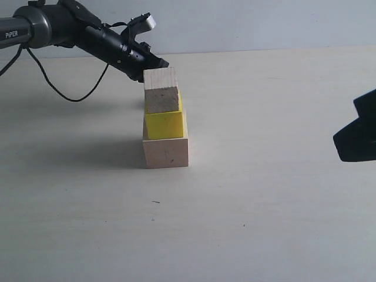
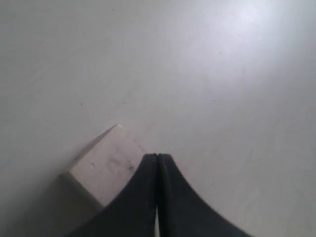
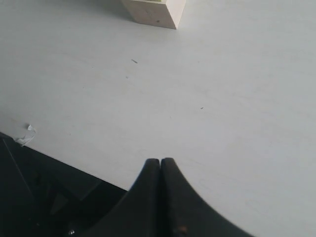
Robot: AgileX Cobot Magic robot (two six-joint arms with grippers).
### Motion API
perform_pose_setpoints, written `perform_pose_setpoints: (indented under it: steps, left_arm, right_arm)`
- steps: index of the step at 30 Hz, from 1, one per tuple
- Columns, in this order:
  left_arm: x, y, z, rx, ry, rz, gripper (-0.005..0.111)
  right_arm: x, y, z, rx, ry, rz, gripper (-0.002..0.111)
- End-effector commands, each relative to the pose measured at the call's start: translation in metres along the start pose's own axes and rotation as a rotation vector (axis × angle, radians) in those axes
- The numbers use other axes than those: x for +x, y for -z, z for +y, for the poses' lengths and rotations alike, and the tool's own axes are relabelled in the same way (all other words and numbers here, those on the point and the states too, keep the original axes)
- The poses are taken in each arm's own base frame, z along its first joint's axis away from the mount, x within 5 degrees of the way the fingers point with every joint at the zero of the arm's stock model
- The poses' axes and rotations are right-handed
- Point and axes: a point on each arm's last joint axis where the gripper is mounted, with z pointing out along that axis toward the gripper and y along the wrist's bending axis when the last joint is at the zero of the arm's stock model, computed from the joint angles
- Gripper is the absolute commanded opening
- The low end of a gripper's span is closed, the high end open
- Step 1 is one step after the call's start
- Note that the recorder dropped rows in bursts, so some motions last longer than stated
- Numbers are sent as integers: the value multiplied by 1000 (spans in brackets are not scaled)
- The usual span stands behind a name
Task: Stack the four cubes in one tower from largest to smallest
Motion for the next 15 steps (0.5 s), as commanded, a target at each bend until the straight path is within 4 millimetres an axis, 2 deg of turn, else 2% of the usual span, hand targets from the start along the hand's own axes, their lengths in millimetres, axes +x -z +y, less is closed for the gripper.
perform_pose_setpoints:
  steps: [1, 15]
  left_arm:
    - [0, 1, -1, -15, -10, 19, 0]
    - [5, 5, 10, -96, 6, 65, 0]
  right_arm:
    - [0, 0, -2, 4, 4, -15, 0]
    - [0, 0, -2, 4, 4, -15, 0]
